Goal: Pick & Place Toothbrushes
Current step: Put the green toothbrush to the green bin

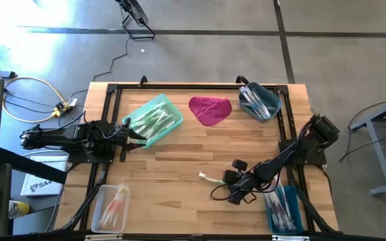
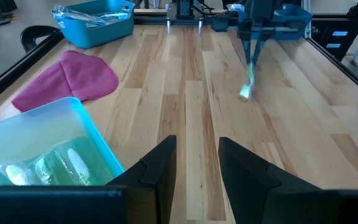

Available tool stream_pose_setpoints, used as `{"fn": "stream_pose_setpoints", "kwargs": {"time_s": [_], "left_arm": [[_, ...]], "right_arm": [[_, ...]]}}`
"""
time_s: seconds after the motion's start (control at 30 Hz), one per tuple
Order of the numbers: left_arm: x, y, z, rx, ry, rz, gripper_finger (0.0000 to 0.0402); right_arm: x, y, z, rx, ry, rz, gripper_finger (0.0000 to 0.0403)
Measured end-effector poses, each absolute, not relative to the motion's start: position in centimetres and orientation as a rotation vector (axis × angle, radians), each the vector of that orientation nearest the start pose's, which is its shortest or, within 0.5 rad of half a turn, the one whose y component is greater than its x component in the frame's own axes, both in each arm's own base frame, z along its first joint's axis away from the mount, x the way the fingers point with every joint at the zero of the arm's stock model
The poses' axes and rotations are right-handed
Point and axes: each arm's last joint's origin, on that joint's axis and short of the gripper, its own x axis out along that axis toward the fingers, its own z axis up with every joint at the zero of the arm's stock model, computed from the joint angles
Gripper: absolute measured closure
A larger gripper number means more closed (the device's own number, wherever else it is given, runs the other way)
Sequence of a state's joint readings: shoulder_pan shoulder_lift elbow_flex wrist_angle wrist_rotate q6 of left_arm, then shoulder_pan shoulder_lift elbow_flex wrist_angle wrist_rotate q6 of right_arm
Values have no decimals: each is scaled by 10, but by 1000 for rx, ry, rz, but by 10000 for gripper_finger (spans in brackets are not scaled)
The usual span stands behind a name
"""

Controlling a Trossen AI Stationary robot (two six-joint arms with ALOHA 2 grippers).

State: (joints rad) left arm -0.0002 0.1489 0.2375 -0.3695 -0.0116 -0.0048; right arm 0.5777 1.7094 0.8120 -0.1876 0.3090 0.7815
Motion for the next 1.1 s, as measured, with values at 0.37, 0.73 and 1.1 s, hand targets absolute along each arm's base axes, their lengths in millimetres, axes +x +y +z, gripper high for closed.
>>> {"fn": "stream_pose_setpoints", "kwargs": {"time_s": [0.37, 0.73, 1.1], "left_arm": [[91, 0, 197, -6, 280, 12, 286], [91, 0, 198, -41, 279, 17, 286], [93, 0, 206, -58, 184, 23, 286]], "right_arm": [[259, 146, 160, 304, 884, -129, 390], [269, 121, 192, 200, 693, -155, 390], [290, 84, 210, 104, 577, -115, 390]]}}
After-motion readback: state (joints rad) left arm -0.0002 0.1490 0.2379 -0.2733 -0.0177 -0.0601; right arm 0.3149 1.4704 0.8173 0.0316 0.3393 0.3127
